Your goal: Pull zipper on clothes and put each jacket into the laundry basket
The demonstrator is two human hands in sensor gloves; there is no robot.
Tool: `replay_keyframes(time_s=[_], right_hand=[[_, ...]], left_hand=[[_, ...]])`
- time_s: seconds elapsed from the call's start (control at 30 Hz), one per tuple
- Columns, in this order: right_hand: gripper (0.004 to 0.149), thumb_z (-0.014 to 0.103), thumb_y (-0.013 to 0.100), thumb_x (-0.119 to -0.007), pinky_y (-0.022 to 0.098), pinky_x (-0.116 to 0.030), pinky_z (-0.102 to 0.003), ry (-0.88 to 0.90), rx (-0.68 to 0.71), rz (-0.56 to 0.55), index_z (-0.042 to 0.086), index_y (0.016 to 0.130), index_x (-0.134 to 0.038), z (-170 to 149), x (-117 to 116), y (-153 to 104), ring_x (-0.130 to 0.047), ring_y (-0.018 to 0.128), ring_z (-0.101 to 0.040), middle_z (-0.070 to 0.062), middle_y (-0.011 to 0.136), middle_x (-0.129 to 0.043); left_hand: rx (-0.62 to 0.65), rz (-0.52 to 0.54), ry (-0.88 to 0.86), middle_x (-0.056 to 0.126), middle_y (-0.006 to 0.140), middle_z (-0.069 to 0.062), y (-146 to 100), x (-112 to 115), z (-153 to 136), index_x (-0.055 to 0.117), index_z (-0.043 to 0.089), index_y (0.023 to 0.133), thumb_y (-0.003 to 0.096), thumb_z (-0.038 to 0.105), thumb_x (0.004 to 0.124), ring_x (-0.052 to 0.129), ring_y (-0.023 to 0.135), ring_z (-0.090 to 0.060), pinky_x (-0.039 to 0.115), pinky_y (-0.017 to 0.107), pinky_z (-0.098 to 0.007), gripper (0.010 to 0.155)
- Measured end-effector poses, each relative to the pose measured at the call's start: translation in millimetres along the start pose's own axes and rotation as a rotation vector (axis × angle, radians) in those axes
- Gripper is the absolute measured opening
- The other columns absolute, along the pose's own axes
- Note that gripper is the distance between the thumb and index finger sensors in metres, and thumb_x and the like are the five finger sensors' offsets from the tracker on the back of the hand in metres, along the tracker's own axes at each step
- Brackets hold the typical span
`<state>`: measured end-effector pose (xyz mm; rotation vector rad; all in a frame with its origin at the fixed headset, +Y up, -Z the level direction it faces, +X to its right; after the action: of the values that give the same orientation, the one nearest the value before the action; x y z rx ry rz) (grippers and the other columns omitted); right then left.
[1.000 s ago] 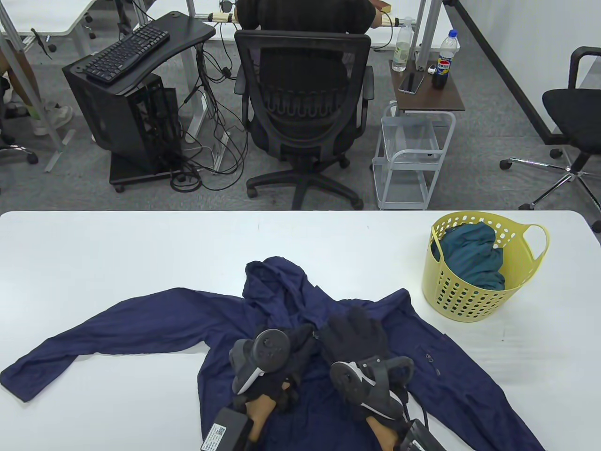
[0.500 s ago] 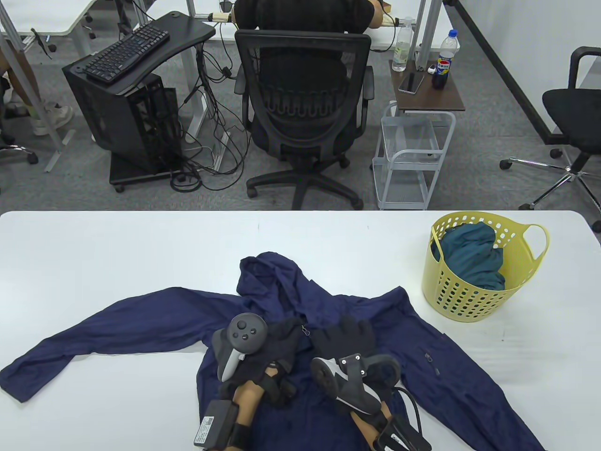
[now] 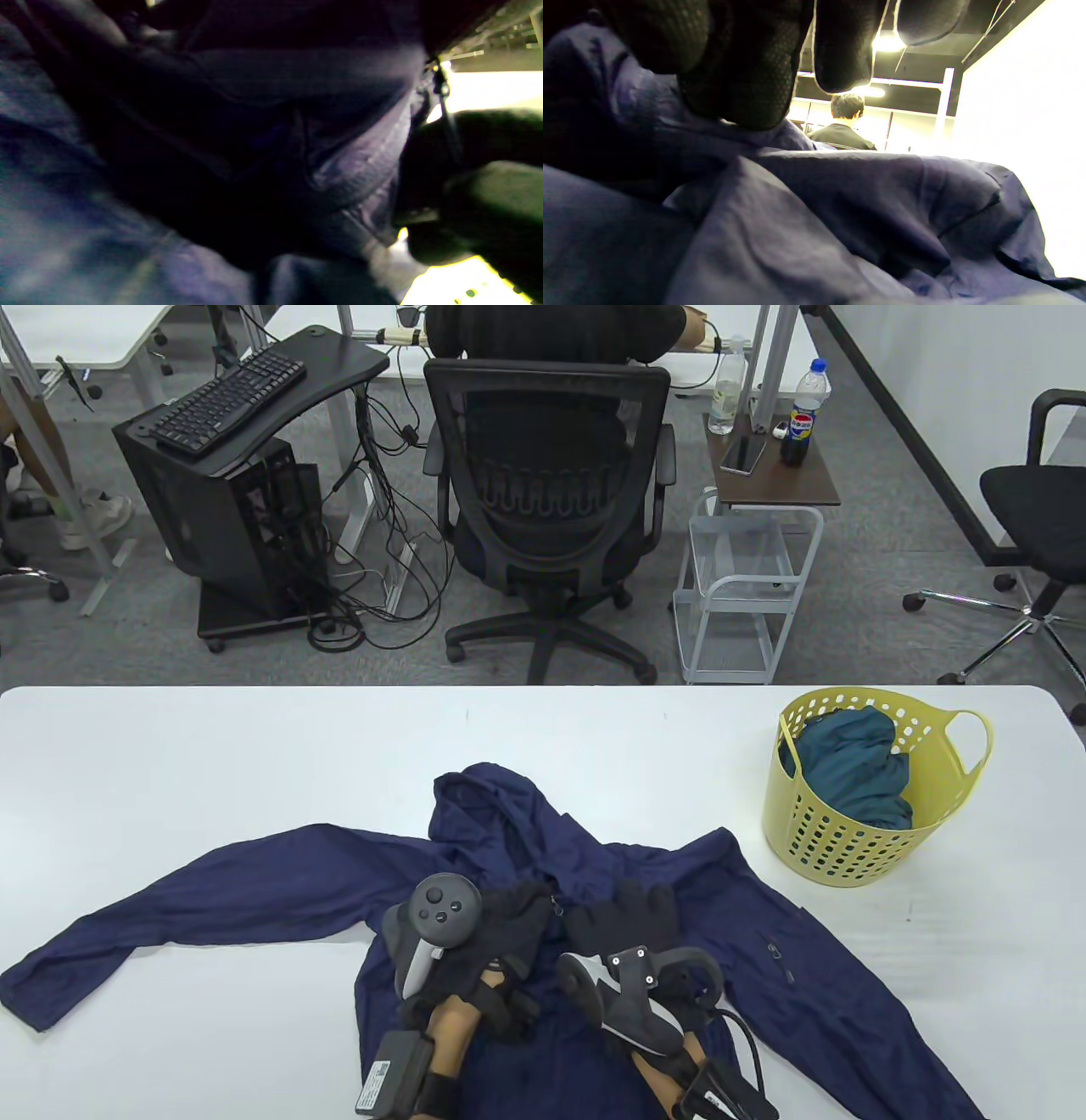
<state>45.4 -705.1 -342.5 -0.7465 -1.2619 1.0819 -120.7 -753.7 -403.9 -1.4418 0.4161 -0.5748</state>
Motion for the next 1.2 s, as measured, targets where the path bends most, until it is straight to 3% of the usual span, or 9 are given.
replay_keyframes(time_s=[0.13,0.37,0.53,0.63,0.7,0.8,1.0,1.1,1.2], right_hand=[[0.043,0.048,0.044,-0.078,0.073,-0.052,-0.063,0.037,0.009,0.004,0.037,0.085,-0.087,0,6,0,-0.075,0.097,-0.032,0.011,0.081,-0.096],[0.043,0.048,0.046,-0.075,0.073,-0.054,-0.062,0.116,-0.077,-0.083,0.038,0.087,-0.084,-20,23,0,-0.080,0.092,-0.028,0.013,0.082,-0.094],[0.042,0.051,0.046,-0.075,0.073,-0.054,-0.062,0.080,-0.008,-0.138,0.040,0.086,-0.084,-13,35,-10,-0.080,0.093,-0.026,0.015,0.083,-0.094],[0.043,0.051,0.046,-0.077,0.073,-0.052,-0.065,0.065,0.025,-0.089,0.039,0.086,-0.086,-5,26,-9,-0.078,0.095,-0.029,0.013,0.082,-0.096],[0.042,0.050,0.045,-0.079,0.073,-0.051,-0.066,0.016,0.046,-0.020,0.038,0.083,-0.089,2,13,-7,-0.077,0.096,-0.030,0.012,0.080,-0.097],[0.042,0.052,0.044,-0.078,0.072,-0.052,-0.066,-0.036,0.098,0.048,0.040,0.082,-0.090,11,-1,-10,-0.077,0.096,-0.030,0.014,0.079,-0.098],[0.042,0.052,0.044,-0.078,0.072,-0.058,-0.059,0.091,0.158,0.179,0.040,0.082,-0.089,16,-9,-9,-0.081,0.093,-0.027,0.012,0.081,-0.098],[0.042,0.051,0.045,-0.078,0.071,-0.059,-0.059,0.143,0.129,0.248,0.038,0.083,-0.089,12,-21,-6,-0.083,0.091,-0.028,0.012,0.082,-0.099],[0.042,0.052,0.045,-0.076,0.070,-0.062,-0.058,0.190,0.065,0.293,0.040,0.085,-0.086,-3,-33,-1,-0.088,0.087,-0.025,0.013,0.085,-0.099]], left_hand=[[-0.012,0.024,-0.049,0.107,0.037,0.017,-3,-3,-2,0.095,0.038,0.066,0.0349,0.059,0.076,0.096,0.074,-0.016,0.060,0.063,-0.068,0.042],[0.192,0.027,0.453,0.109,0.051,0.020,-14,10,31,0.092,0.044,0.069,0.0349,0.060,0.075,0.089,0.086,-0.020,0.058,0.063,-0.070,0.042],[0.089,0.070,0.166,0.109,0.047,0.018,-8,-3,22,0.094,0.040,0.067,0.0365,0.060,0.074,0.090,0.084,-0.020,0.059,0.063,-0.069,0.041],[0.020,0.027,-0.041,0.109,0.039,0.015,-4,-5,8,0.098,0.036,0.061,0.0355,0.060,0.077,0.094,0.079,-0.019,0.060,0.062,-0.068,0.041],[-0.060,0.070,-0.166,0.107,0.034,0.015,-4,-14,-7,0.098,0.036,0.058,0.0356,0.061,0.076,0.098,0.073,-0.015,0.064,0.062,-0.066,0.041],[-0.106,0.136,-0.247,0.106,0.040,0.014,-4,-35,-22,0.095,0.033,0.066,0.0375,0.059,0.077,0.095,0.075,-0.018,0.062,0.063,-0.066,0.042],[-0.089,0.300,0.143,0.103,0.066,0.020,-6,-72,-23,0.085,0.045,0.078,0.0388,0.056,0.074,0.082,0.090,-0.024,0.059,0.064,-0.066,0.042],[-0.044,0.326,0.328,0.099,0.077,0.017,-8,-68,-6,0.083,0.046,0.080,0.0392,0.056,0.074,0.076,0.094,-0.028,0.057,0.064,-0.067,0.043],[0.069,0.296,0.532,0.077,0.102,0.009,-15,-54,36,0.065,0.046,0.095,0.0402,0.055,0.072,0.055,0.103,-0.034,0.047,0.066,-0.071,0.055]])
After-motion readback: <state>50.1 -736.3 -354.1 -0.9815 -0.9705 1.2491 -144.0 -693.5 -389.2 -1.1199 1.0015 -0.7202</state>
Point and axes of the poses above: the tracker on the back of each hand, its own z axis roughly to the thumb side, its own y axis roughly from the wrist to the fingertips, x = y × z, the point moved 5 cm from there along y, roughly from the wrist to the fingertips
